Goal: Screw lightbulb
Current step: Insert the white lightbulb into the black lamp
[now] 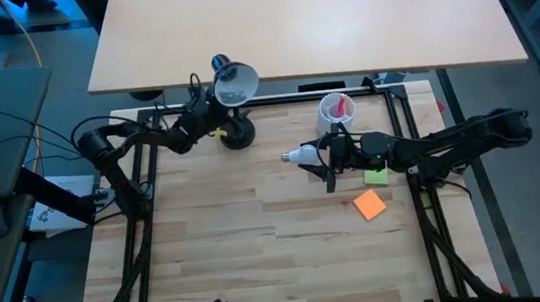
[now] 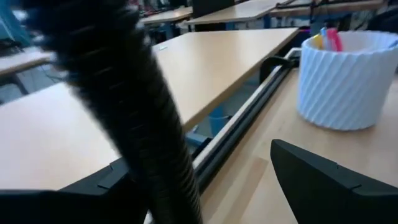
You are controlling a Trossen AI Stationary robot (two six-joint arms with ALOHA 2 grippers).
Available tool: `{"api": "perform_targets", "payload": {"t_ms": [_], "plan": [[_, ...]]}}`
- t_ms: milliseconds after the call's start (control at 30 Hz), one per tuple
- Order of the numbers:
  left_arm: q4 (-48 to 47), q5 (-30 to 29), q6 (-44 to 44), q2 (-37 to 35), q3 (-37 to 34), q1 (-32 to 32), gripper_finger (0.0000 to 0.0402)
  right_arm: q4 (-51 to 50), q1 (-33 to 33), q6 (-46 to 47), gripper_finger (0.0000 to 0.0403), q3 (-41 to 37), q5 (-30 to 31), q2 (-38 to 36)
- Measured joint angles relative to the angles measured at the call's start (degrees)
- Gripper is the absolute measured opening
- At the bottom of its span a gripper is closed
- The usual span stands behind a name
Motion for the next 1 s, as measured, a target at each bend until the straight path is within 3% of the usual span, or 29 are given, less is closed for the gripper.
{"api": "perform_targets", "payload": {"t_ms": [300, 567, 700, 867, 1000], "plan": [[-1.55, -5.39, -6.01, -0.17, -1.86, -4.28, 0.0273, -0.56, 0.30, -0.04, 0.0264, -0.02, -0.31, 0.00], [-1.60, -6.42, -10.34, -0.17, -3.52, -9.73, 0.0250, 0.87, 0.38, 1.29, 0.0264, -0.04, -0.31, 0.00], [-1.93, -10.45, -10.88, -0.20, -4.98, -13.01, 0.0245, 2.57, 1.87, -0.75, 0.0264, 2.86, 0.23, 0.00], [-2.98, -19.11, -12.25, -1.13, -7.39, -17.18, 0.0244, -10.50, 5.68, -6.94, 0.0264, 13.25, 8.73, 1.10], [-6.19, -22.38, -13.63, -5.39, -9.96, -21.22, 0.0244, -21.58, 7.19, -8.73, 0.0264, 22.47, 16.43, 5.10]]}}
